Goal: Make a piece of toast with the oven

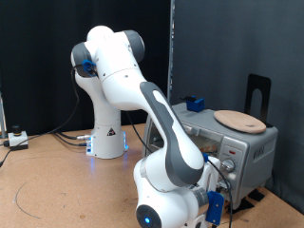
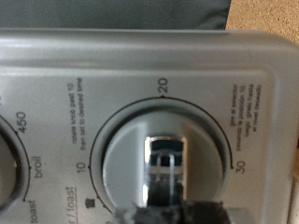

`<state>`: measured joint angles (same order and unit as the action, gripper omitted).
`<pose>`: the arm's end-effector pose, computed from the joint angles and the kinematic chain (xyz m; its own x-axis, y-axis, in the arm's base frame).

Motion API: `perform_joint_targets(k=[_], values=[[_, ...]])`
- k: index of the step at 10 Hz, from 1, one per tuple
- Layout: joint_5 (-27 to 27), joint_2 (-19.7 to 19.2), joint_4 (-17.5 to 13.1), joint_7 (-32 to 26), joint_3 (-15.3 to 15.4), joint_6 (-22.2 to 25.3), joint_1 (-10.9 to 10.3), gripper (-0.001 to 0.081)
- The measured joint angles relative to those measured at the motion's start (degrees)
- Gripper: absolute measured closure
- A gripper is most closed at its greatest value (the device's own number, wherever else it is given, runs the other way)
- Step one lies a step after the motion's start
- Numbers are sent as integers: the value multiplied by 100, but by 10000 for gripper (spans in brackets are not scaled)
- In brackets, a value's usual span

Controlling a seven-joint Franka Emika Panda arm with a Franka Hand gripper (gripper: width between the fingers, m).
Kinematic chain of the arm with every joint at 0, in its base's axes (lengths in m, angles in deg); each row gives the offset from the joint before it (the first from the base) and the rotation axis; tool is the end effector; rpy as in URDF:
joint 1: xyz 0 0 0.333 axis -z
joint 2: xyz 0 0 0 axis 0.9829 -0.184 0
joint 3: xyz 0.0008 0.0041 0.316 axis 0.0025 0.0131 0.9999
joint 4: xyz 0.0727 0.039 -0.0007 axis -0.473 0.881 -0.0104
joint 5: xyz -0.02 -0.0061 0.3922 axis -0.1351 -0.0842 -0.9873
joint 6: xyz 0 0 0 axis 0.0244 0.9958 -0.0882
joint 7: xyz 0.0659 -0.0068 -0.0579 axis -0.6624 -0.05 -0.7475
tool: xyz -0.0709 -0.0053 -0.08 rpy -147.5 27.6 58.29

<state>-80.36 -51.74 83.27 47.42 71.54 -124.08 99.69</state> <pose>0.6089 0.0629 0.1343 0.6994 0.1732 -0.6934 -0.6012 -0.3821 -0.7018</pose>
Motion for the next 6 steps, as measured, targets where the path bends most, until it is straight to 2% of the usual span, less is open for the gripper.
perform_joint_targets(k=[1, 2, 3, 4, 5, 6], values=[[-18, 0, 4, 0, 0, 0, 6, 801], [-20, 0, 9, 0, -2, 0, 10, 719], [-20, 1, 14, 0, -4, -1, 14, 576], [-20, 1, 17, 0, -4, -5, 17, 576], [-20, 2, 18, 0, -4, -7, 17, 394], [-20, 3, 18, 0, -3, -8, 17, 394]])
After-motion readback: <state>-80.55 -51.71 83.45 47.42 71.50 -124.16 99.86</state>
